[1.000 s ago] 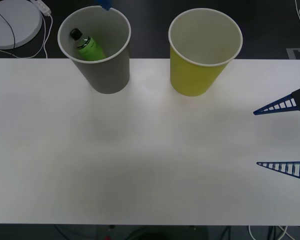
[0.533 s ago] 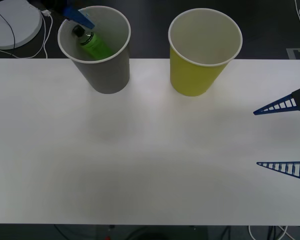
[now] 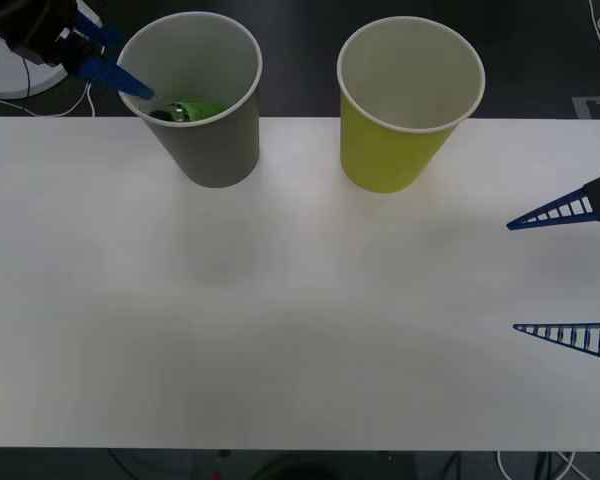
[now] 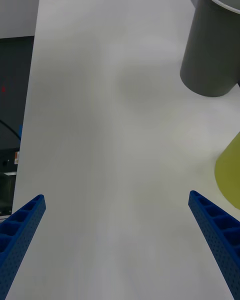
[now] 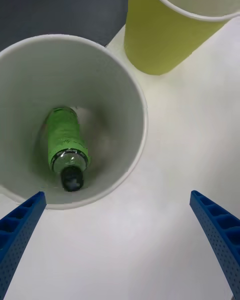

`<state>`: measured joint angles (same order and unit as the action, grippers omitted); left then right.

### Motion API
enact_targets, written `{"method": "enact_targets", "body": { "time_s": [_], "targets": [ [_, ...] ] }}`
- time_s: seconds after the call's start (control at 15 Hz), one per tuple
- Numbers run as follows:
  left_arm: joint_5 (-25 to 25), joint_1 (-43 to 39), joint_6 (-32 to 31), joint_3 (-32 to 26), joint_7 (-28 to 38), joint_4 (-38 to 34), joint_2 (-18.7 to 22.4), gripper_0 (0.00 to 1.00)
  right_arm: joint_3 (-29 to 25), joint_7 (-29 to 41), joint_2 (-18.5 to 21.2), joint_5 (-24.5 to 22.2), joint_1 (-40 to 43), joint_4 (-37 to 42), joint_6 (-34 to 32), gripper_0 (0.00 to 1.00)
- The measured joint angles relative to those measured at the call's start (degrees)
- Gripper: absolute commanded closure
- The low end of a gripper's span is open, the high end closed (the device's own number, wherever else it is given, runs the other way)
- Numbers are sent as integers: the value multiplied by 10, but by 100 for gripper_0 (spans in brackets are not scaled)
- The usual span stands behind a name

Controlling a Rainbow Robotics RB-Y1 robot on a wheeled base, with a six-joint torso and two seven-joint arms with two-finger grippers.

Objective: Put the can into the green bin and the plastic bottle into the gray bin

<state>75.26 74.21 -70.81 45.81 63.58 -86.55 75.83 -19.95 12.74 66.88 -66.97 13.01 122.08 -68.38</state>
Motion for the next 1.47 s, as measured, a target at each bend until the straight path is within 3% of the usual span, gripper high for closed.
{"method": "enact_targets", "body": {
  "time_s": [0.27,0.6,0.93,1.13,1.47],
  "targets": [
    [-21,-55,12,-34,-20,-40,24,0,0,0,0,0,0,0,0,0],
    [31,-242,12,-220,-32,-108,-5,0,0,0,0,0,0,0,0,0],
    [69,-401,26,-345,-54,-202,-21,0,0,0,0,0,0,0,0,0],
    [56,-475,65,-374,-125,-227,-27,0,0,0,0,0,0,0,0,0],
    [-14,-571,95,-415,-277,-225,-31,0,0,0,0,0,0,0,0,0]
  ]
}}
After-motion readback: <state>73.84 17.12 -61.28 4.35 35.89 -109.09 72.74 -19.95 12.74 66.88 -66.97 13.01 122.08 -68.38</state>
